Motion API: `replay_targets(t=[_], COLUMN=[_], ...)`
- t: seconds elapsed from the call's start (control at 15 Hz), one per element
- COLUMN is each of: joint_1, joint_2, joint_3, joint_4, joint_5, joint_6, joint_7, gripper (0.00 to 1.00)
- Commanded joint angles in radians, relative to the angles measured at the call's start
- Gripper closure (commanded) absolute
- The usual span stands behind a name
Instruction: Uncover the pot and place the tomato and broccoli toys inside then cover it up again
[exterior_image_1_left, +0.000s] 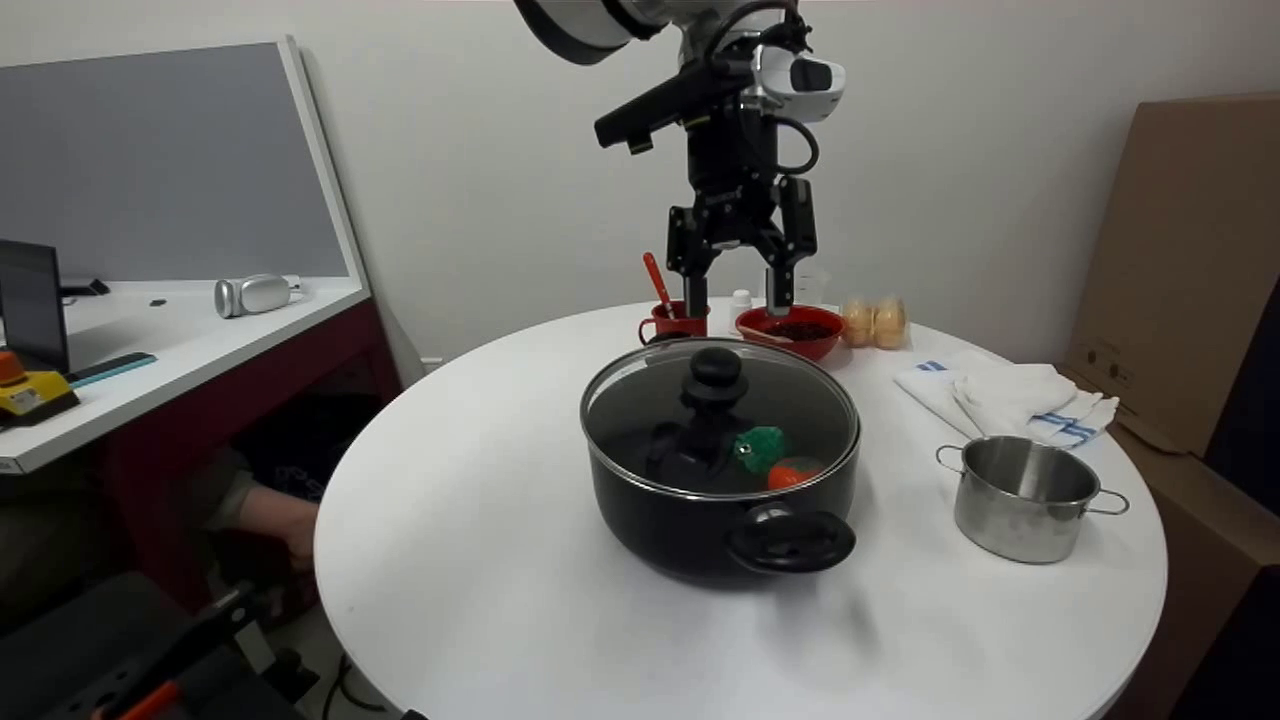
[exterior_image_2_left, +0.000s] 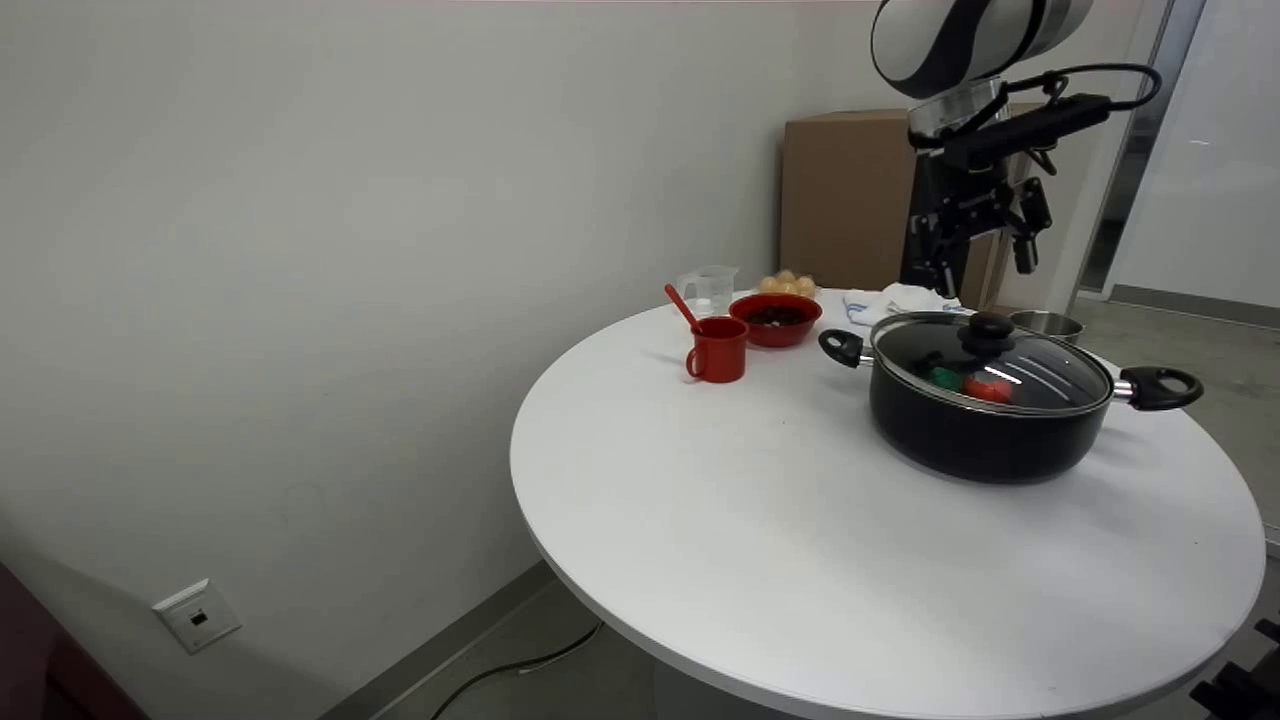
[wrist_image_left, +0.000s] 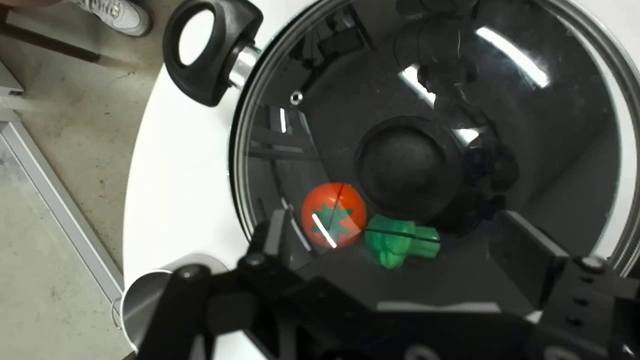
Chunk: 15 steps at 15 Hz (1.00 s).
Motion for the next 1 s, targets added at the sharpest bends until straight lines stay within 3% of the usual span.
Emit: replay_targets(t=[0.0,0.2,0.93], joint_1=[0.002,0.003,0.002], joint_2=[-0.024,-0.047,-0.141], joint_3=[-0.005,-0.005,-0.007], joint_4=[-0.056,-0.098,-0.207], joint_5=[-0.015,0.001,0.024], joint_6=[0.107,0.175,0.168], joint_7=[0.022,0.036,0.097], gripper=[0.0,0.0,0.0])
